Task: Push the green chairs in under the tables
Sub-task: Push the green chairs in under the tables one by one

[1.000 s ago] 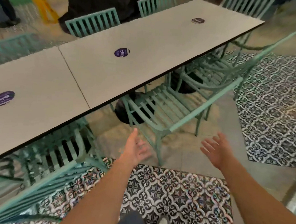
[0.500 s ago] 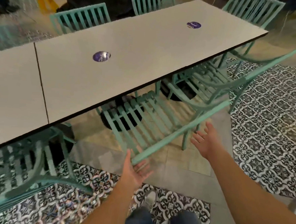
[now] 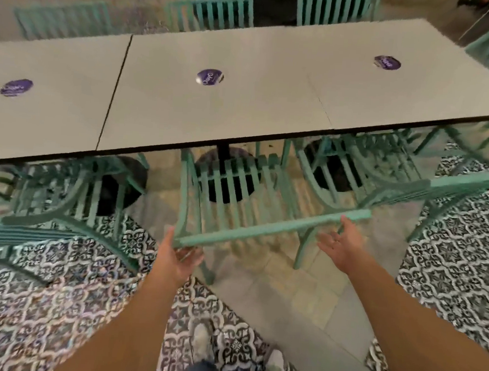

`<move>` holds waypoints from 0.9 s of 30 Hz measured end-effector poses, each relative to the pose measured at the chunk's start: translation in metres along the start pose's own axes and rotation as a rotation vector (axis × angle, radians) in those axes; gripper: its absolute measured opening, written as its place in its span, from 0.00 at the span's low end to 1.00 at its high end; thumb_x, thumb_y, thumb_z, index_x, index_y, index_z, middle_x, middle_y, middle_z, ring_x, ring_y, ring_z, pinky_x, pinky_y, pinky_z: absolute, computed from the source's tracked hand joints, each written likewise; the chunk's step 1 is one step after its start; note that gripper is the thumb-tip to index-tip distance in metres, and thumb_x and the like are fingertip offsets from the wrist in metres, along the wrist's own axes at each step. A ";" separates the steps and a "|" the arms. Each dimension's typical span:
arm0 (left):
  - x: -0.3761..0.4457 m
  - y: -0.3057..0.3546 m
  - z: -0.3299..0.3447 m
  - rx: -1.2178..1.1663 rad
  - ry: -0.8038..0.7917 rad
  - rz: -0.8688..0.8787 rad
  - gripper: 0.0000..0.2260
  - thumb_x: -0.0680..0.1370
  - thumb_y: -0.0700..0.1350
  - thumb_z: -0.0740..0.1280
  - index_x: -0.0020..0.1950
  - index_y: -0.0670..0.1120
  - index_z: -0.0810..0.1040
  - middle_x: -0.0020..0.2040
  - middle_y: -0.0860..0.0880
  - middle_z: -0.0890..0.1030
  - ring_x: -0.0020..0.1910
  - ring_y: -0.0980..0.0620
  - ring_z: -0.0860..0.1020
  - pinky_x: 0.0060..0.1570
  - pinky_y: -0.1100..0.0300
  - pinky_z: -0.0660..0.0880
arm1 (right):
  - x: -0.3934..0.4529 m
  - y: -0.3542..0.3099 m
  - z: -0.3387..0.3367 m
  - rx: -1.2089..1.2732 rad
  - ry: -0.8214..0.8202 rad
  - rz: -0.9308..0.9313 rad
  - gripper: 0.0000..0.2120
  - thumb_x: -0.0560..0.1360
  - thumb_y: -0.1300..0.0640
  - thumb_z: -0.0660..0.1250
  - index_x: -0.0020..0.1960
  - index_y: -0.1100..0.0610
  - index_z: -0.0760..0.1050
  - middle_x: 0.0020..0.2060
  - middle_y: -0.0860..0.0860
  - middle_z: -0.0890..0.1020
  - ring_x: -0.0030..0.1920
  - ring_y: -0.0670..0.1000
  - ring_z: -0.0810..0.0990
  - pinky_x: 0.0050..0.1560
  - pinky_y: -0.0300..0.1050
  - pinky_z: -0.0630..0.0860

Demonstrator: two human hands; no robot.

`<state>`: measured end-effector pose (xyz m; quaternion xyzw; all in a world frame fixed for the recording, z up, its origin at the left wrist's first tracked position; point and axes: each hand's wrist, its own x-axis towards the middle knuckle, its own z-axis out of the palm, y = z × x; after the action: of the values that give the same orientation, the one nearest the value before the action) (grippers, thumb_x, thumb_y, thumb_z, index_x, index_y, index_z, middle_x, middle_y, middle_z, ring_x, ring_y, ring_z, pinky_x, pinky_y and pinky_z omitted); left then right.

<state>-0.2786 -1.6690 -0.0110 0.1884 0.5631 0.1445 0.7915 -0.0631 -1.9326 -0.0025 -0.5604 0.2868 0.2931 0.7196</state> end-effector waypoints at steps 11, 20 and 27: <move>0.018 -0.019 0.027 -0.079 0.101 0.018 0.14 0.79 0.46 0.66 0.62 0.41 0.73 0.58 0.36 0.78 0.54 0.38 0.79 0.54 0.43 0.79 | 0.063 -0.031 -0.001 -0.008 0.088 0.029 0.09 0.80 0.52 0.61 0.51 0.58 0.71 0.46 0.54 0.77 0.43 0.52 0.77 0.36 0.48 0.78; 0.013 -0.009 0.029 -0.116 0.156 -0.006 0.14 0.80 0.42 0.65 0.64 0.39 0.71 0.58 0.37 0.77 0.54 0.38 0.79 0.44 0.45 0.82 | 0.071 -0.025 0.005 0.005 0.161 -0.001 0.11 0.80 0.59 0.61 0.61 0.60 0.65 0.57 0.59 0.75 0.42 0.54 0.78 0.22 0.44 0.77; 0.006 0.013 -0.002 -0.084 0.181 0.003 0.03 0.80 0.39 0.63 0.52 0.40 0.71 0.59 0.36 0.76 0.52 0.38 0.78 0.59 0.44 0.76 | 0.055 0.003 0.022 0.053 0.095 0.030 0.09 0.80 0.61 0.60 0.59 0.61 0.67 0.65 0.61 0.73 0.46 0.54 0.78 0.39 0.45 0.81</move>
<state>-0.2793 -1.6546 -0.0104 0.1421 0.6255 0.1856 0.7444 -0.0273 -1.9051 -0.0405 -0.5500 0.3368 0.2692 0.7153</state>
